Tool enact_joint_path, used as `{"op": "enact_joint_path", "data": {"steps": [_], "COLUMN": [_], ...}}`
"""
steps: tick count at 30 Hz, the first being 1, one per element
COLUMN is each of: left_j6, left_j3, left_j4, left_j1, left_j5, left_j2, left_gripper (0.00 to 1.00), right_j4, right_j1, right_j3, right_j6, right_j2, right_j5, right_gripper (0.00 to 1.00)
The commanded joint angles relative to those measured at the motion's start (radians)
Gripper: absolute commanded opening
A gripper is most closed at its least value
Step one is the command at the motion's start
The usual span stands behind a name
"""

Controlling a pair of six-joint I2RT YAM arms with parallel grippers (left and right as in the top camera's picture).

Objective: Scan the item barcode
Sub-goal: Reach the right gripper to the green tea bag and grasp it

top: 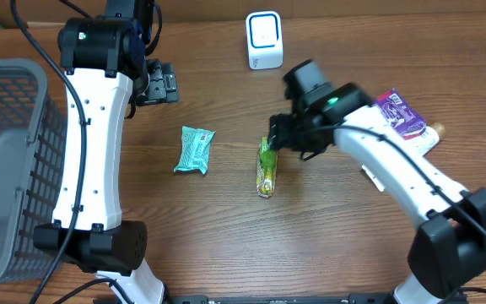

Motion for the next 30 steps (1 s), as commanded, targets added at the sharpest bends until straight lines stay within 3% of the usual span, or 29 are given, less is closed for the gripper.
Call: {"op": "enact_joint_path", "data": {"steps": [1,7,22,30], "left_j6": [-0.017,-0.017,-0.017,-0.017], "left_j3": [-0.003,-0.003,-0.003,-0.003], "left_j4": [0.001,0.001,0.001,0.001], "left_j1": [0.000,0.000,0.000,0.000], "left_j5": [-0.006,-0.006,-0.006,-0.006], "left_j2": [0.009,0.009,0.009,0.009], "left_gripper": [1.00,0.99,1.00,1.00], "right_j4": [0.027,0.089,0.184,0.126], "right_j1": [0.061,0.122,0.121,0.099], "right_j3": [-0.048,-0.119,-0.234,-0.234], "right_j6": [0.071,0.130,0.170,0.170], "right_j2": [0.012,0.016,0.019,0.019], "right_j5": [0.069,0.084,0.151,0.204], "right_gripper": [0.56,0.47,0.45,0.46]}}
